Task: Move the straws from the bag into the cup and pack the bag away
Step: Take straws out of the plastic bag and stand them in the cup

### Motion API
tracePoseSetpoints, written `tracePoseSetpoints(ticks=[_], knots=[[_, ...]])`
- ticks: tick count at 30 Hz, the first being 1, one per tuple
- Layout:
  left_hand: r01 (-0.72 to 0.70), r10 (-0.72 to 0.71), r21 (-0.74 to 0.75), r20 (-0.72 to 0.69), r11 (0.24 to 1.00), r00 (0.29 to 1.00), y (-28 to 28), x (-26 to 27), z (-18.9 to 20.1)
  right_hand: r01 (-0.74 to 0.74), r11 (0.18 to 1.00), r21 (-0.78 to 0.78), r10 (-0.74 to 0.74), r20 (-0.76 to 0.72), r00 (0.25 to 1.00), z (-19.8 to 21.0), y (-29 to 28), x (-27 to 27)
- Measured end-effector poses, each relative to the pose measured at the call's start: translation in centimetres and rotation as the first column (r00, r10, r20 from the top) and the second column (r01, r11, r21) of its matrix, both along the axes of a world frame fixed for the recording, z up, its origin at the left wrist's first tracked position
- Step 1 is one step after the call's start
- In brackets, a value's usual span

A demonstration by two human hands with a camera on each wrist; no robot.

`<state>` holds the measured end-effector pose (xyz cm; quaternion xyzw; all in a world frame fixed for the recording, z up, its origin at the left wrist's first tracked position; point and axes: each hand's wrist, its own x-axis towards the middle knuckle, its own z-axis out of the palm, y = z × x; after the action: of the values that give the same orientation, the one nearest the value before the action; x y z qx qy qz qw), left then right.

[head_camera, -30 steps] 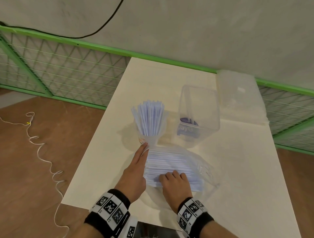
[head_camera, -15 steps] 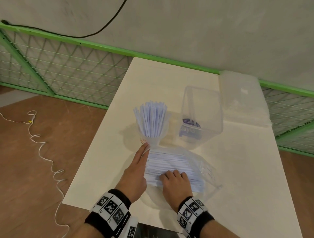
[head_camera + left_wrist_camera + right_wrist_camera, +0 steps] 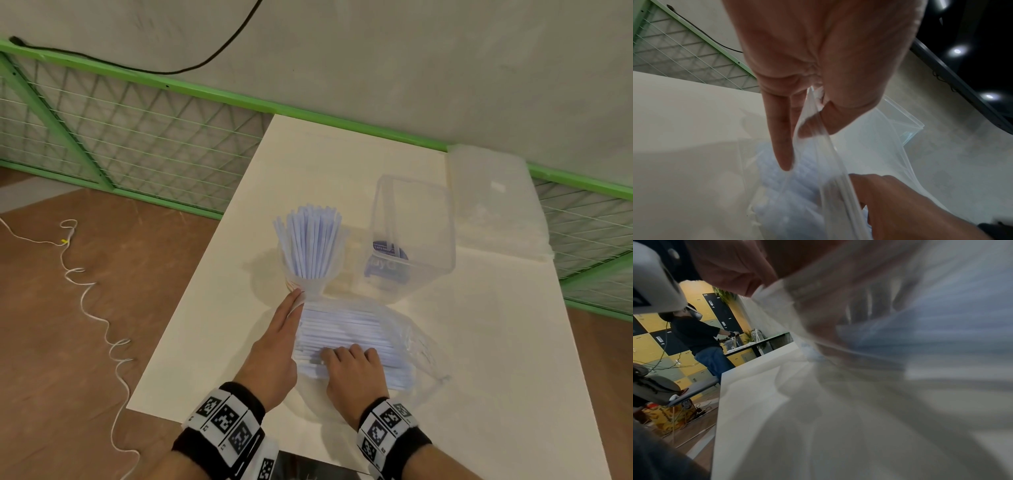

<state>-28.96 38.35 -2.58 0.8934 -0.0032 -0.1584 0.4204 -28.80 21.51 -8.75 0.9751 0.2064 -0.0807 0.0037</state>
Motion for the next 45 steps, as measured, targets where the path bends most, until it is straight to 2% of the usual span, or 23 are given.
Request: tracePoseSetpoints(ticks=[7, 17, 23, 26, 29, 31, 33, 35, 36, 37, 38, 40, 43, 45], knots=[[0.003, -0.003, 0.000, 0.015, 1.000, 1.000, 0.0, -0.1, -0.2, -0.027, 0.998, -0.054, 0.025, -0.036, 0.999, 0.0, -0.1, 0.2], [0.005, -0.005, -0.007, 0.012, 1.000, 1.000, -0.2, -0.3, 0.1, -0.035, 0.990, -0.134, 0.008, -0.201, 0.980, 1.0, 0.5, 0.5], [0.008, -0.008, -0.009, 0.012, 1.000, 1.000, -0.2, -0.4, 0.1, -0.111, 0.982, -0.156, 0.076, -0.214, 0.974, 0.9, 0.5, 0.5], [0.012, -0.012, -0.014, 0.026, 1.000, 1.000, 0.1, -0.4, -0.1, -0.087, 0.993, -0.076, 0.068, -0.224, 0.972, 1.4, 0.2, 0.5], [0.005, -0.005, -0.011, 0.039, 1.000, 0.999, 0.5, -0.3, -0.1, 0.011, 0.991, 0.130, 0.018, -0.219, 0.976, 2.5, -0.8, 0.6], [-0.005, 0.005, -0.008, 0.043, 1.000, 0.999, 0.5, -0.3, -0.1, 0.141, 0.926, 0.351, -0.061, -0.230, 0.971, 3.8, -1.3, 1.0], [-0.004, 0.005, -0.012, 0.053, 1.000, 0.999, 0.5, -0.3, -0.1, 0.263, 0.798, 0.542, -0.147, -0.248, 0.957, 5.3, -1.8, 1.1], [-0.004, 0.004, -0.012, 0.051, 1.000, 0.999, 0.6, -0.3, -0.2, 0.406, 0.538, 0.739, -0.233, -0.332, 0.914, 7.1, -1.8, 0.8], [-0.001, 0.001, -0.016, 0.052, 1.000, 0.999, 0.6, -0.3, -0.3, 0.459, 0.423, 0.781, -0.246, -0.389, 0.888, 8.1, -1.8, 0.6], [0.002, -0.001, -0.021, 0.056, 1.000, 0.998, 0.6, -0.3, -0.3, 0.487, 0.348, 0.801, -0.234, -0.429, 0.872, 8.8, -1.8, 0.5], [0.005, -0.004, -0.024, 0.060, 1.000, 0.998, 0.6, -0.3, -0.4, 0.493, 0.322, 0.808, -0.229, -0.439, 0.869, 9.1, -1.8, 0.3], [0.006, -0.005, -0.023, 0.060, 1.000, 0.998, 0.6, -0.3, -0.5, 0.489, 0.336, 0.805, -0.205, -0.444, 0.872, 8.7, -1.8, 0.2], [0.002, -0.001, -0.015, 0.049, 1.000, 0.999, 0.5, -0.2, -0.3, 0.448, 0.459, 0.767, -0.132, -0.440, 0.888, 7.1, -1.7, 0.4], [0.007, -0.007, -0.010, 0.045, 1.000, 0.999, 0.4, -0.1, -0.3, 0.468, 0.474, 0.745, -0.147, -0.458, 0.877, 6.8, -1.8, 0.5]])
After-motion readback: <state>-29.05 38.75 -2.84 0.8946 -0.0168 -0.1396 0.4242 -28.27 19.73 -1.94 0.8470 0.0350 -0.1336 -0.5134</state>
